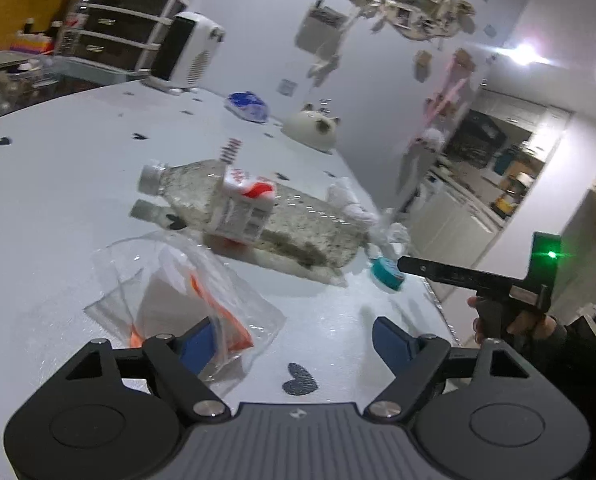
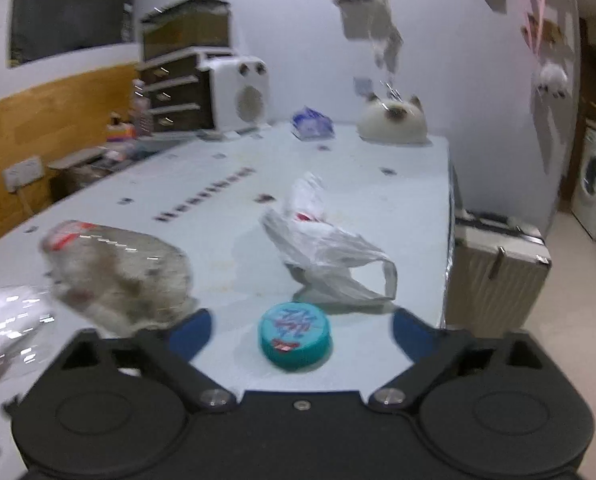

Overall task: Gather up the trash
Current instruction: 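Grasp the clear bag with the left tool while the right tool grasps the teal bottle cap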

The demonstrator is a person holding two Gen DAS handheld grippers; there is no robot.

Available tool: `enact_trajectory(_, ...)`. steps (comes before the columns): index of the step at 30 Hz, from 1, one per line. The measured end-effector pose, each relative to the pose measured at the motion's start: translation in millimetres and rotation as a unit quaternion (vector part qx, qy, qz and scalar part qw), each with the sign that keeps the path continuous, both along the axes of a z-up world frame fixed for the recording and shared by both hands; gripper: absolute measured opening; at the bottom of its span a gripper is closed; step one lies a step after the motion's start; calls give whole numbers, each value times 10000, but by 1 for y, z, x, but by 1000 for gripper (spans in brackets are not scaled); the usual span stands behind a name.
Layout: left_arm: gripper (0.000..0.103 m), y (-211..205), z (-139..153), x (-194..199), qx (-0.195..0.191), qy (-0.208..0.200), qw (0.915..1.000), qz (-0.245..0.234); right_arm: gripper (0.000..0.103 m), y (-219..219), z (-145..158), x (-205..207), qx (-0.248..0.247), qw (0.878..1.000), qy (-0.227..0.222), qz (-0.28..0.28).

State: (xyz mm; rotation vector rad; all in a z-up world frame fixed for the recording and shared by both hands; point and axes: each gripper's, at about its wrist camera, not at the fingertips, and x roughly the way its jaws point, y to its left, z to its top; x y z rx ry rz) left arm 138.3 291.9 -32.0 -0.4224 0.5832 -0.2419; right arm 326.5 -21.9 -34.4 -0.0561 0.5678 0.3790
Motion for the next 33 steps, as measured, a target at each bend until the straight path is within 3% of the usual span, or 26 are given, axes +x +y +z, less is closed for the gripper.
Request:
enact_trajectory(2, 79, 1, -2, -1, -111, 39, 9997, 194, 70, 6, -7, 13, 8, 9998, 175, 41)
enact_trajectory(5, 78, 4, -3, -1, -54, 43, 9980, 633, 65, 17, -14, 23, -89, 9994, 311, 93)
enact_trajectory(7, 76, 7, -2, 0, -47, -12, 9962, 868, 50, 23, -17, 24, -190, 9993, 304, 101)
enact_trajectory(8, 75, 8, -2, 1, -77, -41, 9955, 943, 48, 23, -18, 24, -156, 9992, 339, 149)
enact_trajectory(15, 67, 10, -5, 18, -100, 14, 9922, 1239, 48, 29, -17, -15, 77, 9975, 298, 636)
enact_trajectory(19, 50, 11, -11, 26, -65, 100, 9892, 1461, 48, 28, -16, -40, 223, 9967, 294, 716)
enact_trajectory(22, 30, 10, -11, 25, -45, 71, 9884, 1513, 48, 27, -14, -55, 292, 9959, 303, 801)
enact_trajectory(26, 28, -4, -9, 18, 269, -11, 9894, 1428, 48, 27, -14, -71, 85, 9972, 256, 698)
enact_trajectory(29, 27, -18, -6, 10, 464, -77, 9903, 1311, 48, 22, -12, -82, 190, 9962, 261, 811)
enact_trajectory(33, 26, -42, 0, -5, 982, -263, 9860, 1325, 48, 15, -12, -95, 238, 9968, 239, 723)
